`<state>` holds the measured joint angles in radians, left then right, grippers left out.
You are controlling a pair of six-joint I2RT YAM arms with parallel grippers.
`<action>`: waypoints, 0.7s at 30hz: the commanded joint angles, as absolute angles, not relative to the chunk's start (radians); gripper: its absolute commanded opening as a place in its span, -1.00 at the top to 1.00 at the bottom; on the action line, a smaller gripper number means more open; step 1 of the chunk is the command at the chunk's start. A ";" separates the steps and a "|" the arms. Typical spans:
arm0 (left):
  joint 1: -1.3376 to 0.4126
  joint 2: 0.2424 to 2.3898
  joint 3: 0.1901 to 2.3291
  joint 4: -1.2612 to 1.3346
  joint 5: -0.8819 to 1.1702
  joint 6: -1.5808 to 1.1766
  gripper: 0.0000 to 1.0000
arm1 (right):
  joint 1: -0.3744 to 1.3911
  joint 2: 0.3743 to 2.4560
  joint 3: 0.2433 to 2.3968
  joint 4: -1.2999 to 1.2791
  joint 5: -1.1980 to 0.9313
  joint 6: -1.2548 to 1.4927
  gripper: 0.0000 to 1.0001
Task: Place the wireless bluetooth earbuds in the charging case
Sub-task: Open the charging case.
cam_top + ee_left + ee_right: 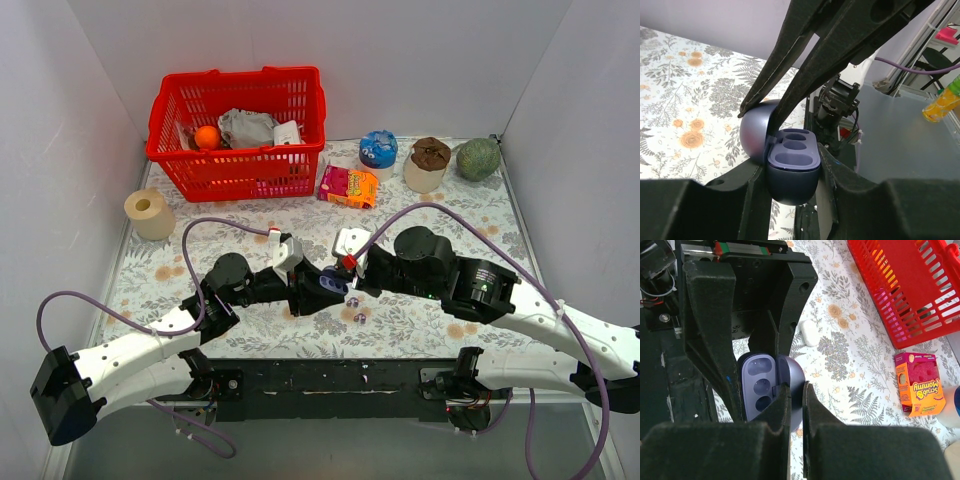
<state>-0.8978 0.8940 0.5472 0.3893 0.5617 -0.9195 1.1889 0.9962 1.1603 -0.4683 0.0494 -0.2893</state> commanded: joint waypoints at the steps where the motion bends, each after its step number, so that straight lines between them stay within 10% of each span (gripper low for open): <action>1: -0.893 0.891 0.542 0.420 0.540 -0.903 1.00 | 1.201 0.985 1.144 -0.423 0.040 -0.259 0.97; 10: -0.893 0.862 0.517 0.437 0.512 -0.908 1.00 | 1.204 0.988 1.155 -0.426 0.048 -0.244 0.97; 13: -0.893 0.848 0.505 0.449 0.506 -0.913 1.00 | 1.204 0.980 1.164 -0.405 0.077 -0.188 0.18; 17: -0.893 0.805 0.465 0.486 0.459 -0.939 1.00 | 1.181 0.922 1.170 -0.273 0.198 -0.033 -0.38; 21: -0.893 0.720 0.394 0.543 0.335 -0.986 1.00 | 1.115 0.897 1.187 -0.268 0.282 0.083 -0.48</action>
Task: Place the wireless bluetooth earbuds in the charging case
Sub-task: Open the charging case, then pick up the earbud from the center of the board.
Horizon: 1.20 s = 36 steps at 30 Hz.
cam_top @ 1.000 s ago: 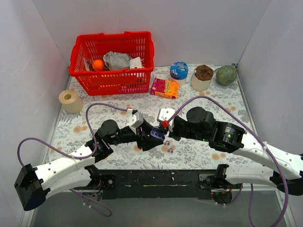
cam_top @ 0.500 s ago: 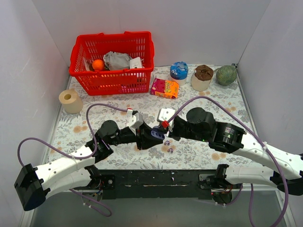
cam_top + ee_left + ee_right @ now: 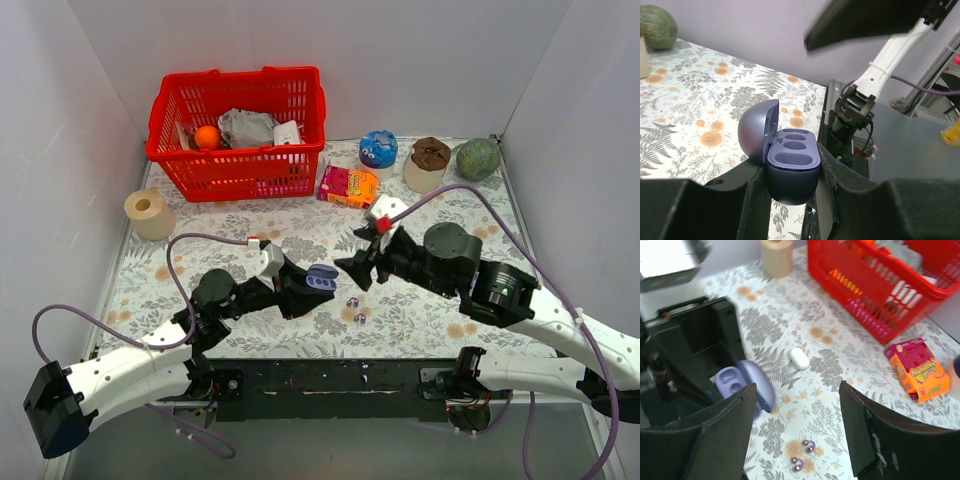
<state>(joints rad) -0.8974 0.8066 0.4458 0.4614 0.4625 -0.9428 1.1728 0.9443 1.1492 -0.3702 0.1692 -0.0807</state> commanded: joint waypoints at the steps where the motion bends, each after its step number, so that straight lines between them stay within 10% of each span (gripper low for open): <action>1: -0.893 0.703 0.370 0.555 0.309 -1.000 1.00 | 1.099 0.902 1.184 -0.281 0.288 0.106 -0.48; 17: -0.894 0.472 0.328 0.327 0.015 -1.330 1.00 | 0.917 0.922 0.689 -0.291 0.193 0.376 -0.10; 36: -0.896 0.293 0.149 0.433 0.265 -1.065 1.00 | 0.914 1.143 0.597 -0.147 0.143 0.371 -0.04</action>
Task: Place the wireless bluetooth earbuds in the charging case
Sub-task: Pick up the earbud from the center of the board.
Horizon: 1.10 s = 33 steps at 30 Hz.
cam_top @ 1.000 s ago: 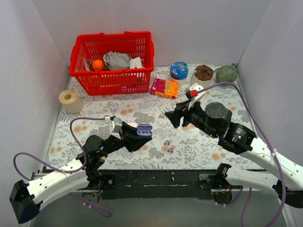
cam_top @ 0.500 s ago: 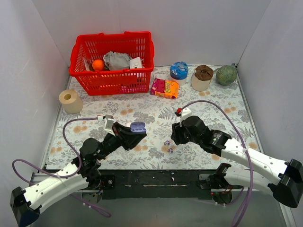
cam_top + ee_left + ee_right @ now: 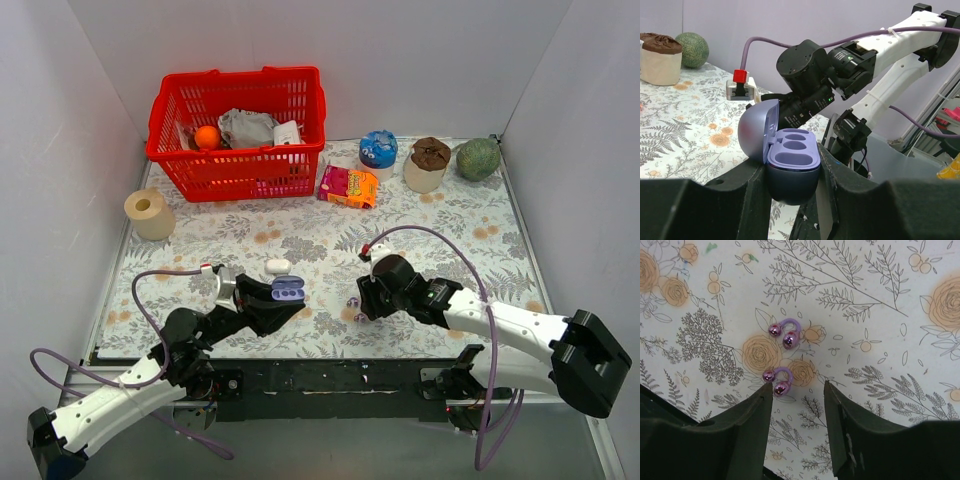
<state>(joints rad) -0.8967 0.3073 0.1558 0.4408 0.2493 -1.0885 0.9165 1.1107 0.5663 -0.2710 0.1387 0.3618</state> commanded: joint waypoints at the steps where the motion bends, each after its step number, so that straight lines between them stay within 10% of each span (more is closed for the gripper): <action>1: -0.896 0.293 0.152 0.428 0.264 -1.066 1.00 | 0.911 1.156 0.604 -0.146 0.149 0.376 -0.02; 15: -0.896 0.279 0.161 0.390 0.248 -1.074 1.00 | 0.865 1.293 0.603 -0.092 0.141 0.414 0.64; 33: -0.896 0.293 0.166 0.385 0.247 -1.078 1.00 | 0.867 1.286 0.635 -0.178 0.208 0.469 0.36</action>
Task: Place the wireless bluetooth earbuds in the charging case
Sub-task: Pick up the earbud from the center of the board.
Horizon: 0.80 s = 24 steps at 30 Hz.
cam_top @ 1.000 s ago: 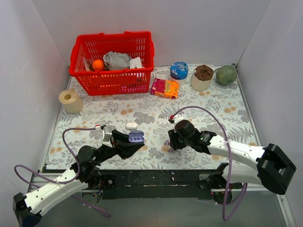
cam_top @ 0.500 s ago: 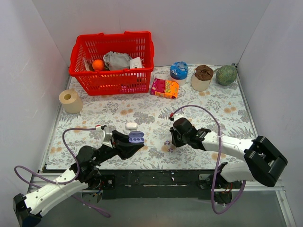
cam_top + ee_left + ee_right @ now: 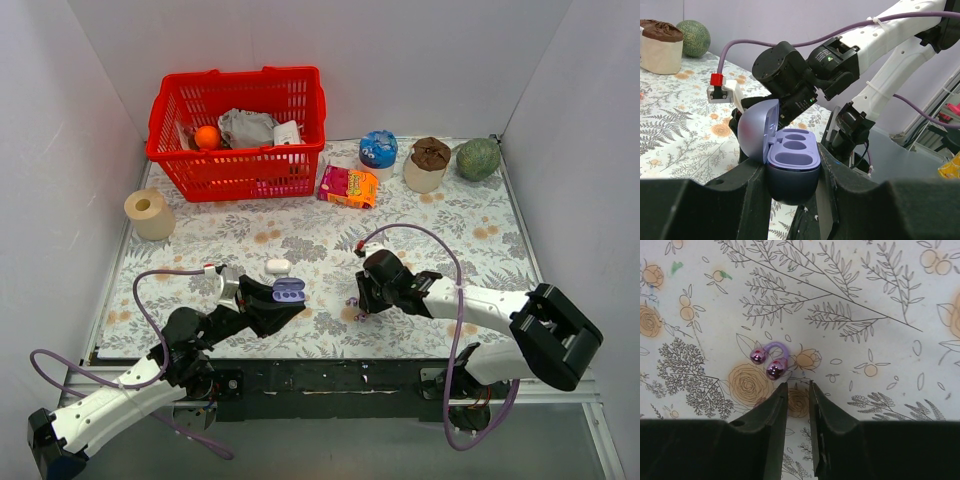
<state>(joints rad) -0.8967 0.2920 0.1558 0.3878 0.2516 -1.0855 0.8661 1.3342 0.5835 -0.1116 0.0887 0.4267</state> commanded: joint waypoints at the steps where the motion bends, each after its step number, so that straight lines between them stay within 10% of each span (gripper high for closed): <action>1: -0.896 0.290 0.166 0.385 0.245 -1.078 1.00 | 0.864 1.273 0.640 -0.186 0.222 0.474 0.27; 7: -0.896 0.285 0.166 0.379 0.238 -1.074 1.00 | 0.859 1.265 0.709 -0.187 0.166 0.495 -0.24; 24: -0.896 0.295 0.175 0.373 0.242 -1.071 1.00 | 0.857 1.433 0.779 -0.204 0.126 0.509 0.03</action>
<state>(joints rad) -0.8967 0.2909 0.1558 0.3687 0.2466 -1.0847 0.8619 1.4185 0.7467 -0.2039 0.1349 0.4973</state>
